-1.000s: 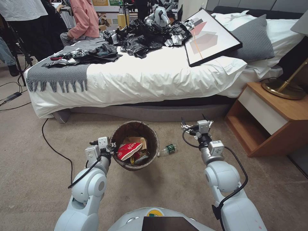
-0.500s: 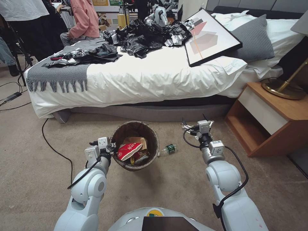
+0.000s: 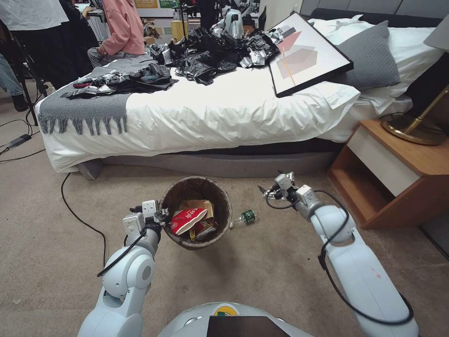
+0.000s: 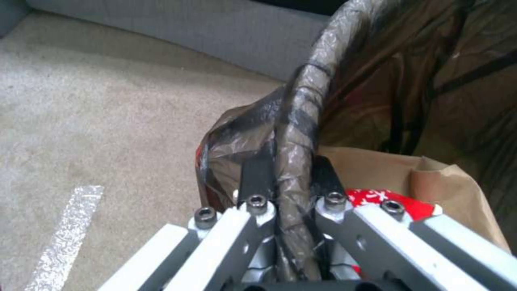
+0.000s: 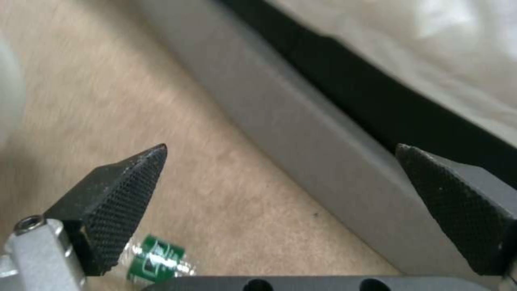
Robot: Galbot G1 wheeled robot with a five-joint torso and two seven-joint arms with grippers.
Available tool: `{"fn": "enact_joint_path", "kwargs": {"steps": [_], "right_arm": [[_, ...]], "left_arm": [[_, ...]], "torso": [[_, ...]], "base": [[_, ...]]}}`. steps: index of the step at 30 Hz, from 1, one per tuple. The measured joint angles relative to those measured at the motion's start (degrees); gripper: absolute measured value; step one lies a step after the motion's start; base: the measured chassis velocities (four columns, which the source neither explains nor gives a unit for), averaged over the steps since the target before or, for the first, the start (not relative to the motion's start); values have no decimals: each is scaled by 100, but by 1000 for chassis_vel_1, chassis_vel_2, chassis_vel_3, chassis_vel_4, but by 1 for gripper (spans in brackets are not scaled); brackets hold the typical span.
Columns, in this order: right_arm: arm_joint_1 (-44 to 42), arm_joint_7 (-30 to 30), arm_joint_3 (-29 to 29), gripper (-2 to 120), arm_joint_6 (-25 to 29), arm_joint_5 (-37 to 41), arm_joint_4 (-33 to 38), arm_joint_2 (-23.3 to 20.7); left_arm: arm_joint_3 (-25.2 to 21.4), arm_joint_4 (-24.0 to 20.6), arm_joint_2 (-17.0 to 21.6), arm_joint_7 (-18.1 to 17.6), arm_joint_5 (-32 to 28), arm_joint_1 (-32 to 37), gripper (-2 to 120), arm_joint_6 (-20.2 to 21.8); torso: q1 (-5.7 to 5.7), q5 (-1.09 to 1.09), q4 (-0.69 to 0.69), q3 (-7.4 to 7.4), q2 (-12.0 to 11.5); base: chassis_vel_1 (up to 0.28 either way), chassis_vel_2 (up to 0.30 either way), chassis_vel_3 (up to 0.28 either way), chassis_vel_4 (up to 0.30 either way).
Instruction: Pick up the trash bin, then pick up the garbage from the floor and place it into the trash bin.
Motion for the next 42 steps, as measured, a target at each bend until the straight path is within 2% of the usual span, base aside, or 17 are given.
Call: {"fn": "enact_joint_path", "kwargs": {"steps": [1,4,5,7,8,9,12,13,16,19,20,25,26,34,42], "right_arm": [[0,0,0,100,0,0,0,0],[573,-616,-389,100,520,-506,-1015,10],[573,-616,-389,100,520,-506,-1015,10],[893,-967,-582,100,961,-781,-1635,67],[1126,-1271,-691,100,1379,-976,-2057,117],[1126,-1271,-691,100,1379,-976,-2057,117],[1600,-1873,-837,100,2215,-1364,-2800,280],[1600,-1873,-837,100,2215,-1364,-2800,280],[2022,-2153,-923,100,2778,-1866,-3572,517],[2079,-2184,-943,100,2832,-1942,-3689,553],[2225,-2220,-1018,100,2966,-2076,-4027,635],[2251,-2220,-1036,100,2984,-2079,-4087,647],[2455,-2197,-1183,100,3078,-2149,-4573,759],[2612,-2167,-1281,100,3170,-2133,-4953,873],[3080,-2164,-1917,100,3465,-2004,-5943,1063]], "left_arm": [[0,0,0,0,0,0,2,0],[-1,-8,-1,0,0,11,2,0],[-1,-8,-1,0,0,11,2,0],[-9,-10,1,0,0,18,2,0],[-15,-10,1,-1,0,20,2,0],[-15,-10,1,-1,0,20,2,0],[-16,16,-6,-1,0,15,2,0],[-16,16,-6,-1,0,15,2,0],[-6,67,-18,-1,7,-13,2,0],[-5,70,-20,-1,8,-15,2,0],[1,86,-33,-1,11,-28,2,0],[2,88,-32,-1,11,-29,2,0],[2,105,-39,-1,16,-26,2,0],[-3,125,-37,-1,24,-27,2,0],[-22,131,-44,-2,39,-10,2,0]], "torso": [[0,0,0,0,0],[0,1,0,0,0],[0,1,0,0,0],[0,1,1,0,0],[0,1,1,1,0],[0,1,1,1,0],[0,-1,1,0,0],[0,-1,1,0,0],[1,-1,2,0,0],[0,-1,2,0,0],[0,-1,1,0,0],[0,-1,0,0,0],[1,0,1,0,0],[0,-1,-1,-1,0],[0,0,1,0,0]], "base": [[0,0,0,0],[0,0,0,0],[0,0,0,0],[0,0,0,0],[0,0,0,0],[0,0,0,0],[0,0,0,0],[0,0,0,0],[0,0,0,0],[0,0,0,0],[0,0,0,0],[0,0,0,0],[0,0,0,0],[0,0,0,0],[0,0,0,0]]}}
